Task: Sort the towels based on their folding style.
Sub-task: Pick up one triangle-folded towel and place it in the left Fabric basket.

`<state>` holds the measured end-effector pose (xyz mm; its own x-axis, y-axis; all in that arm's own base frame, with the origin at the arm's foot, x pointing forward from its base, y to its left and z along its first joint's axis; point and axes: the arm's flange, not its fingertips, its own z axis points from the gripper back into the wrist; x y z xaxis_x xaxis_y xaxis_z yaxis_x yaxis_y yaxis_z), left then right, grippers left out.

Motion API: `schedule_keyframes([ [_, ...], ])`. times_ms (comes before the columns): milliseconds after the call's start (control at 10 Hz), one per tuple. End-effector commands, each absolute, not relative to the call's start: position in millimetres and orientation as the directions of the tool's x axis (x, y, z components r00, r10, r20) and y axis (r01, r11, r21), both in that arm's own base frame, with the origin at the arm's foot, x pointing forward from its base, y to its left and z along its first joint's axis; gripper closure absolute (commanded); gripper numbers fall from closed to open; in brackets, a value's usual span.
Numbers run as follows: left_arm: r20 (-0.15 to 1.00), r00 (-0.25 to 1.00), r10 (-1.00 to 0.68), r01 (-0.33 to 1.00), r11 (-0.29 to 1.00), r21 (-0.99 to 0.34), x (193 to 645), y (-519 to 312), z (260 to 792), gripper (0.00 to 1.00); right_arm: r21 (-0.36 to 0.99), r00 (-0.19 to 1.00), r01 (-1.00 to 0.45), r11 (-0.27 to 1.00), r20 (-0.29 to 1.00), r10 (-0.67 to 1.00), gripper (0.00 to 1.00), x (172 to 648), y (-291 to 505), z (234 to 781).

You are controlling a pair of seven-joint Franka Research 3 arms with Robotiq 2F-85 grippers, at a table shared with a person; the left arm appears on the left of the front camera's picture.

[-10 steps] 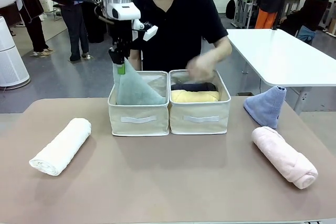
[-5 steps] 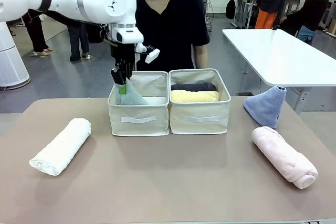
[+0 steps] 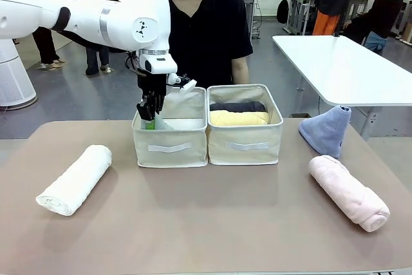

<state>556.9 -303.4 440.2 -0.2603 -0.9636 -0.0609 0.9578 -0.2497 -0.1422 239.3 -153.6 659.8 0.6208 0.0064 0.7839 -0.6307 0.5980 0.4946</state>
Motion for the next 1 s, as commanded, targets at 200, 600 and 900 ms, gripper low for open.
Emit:
schedule_keyframes([
  [200,-0.054,-0.285,-0.957,0.954,-0.278,-0.114,550.4,-294.8,434.2,0.18,0.490,0.607,-0.649,0.582,0.795,0.007,0.00,240.8,-153.2,659.6],
  [600,-0.056,-0.271,-0.961,0.958,-0.263,-0.117,553.5,-293.8,434.6,0.00,0.490,0.607,-0.649,0.582,0.795,0.007,0.00,240.8,-153.2,659.6],
  [900,-0.058,-0.264,-0.963,0.961,-0.257,-0.105,554.7,-293.5,436.3,0.00,0.490,0.607,-0.649,0.582,0.795,0.007,0.00,240.8,-153.2,659.6],
])
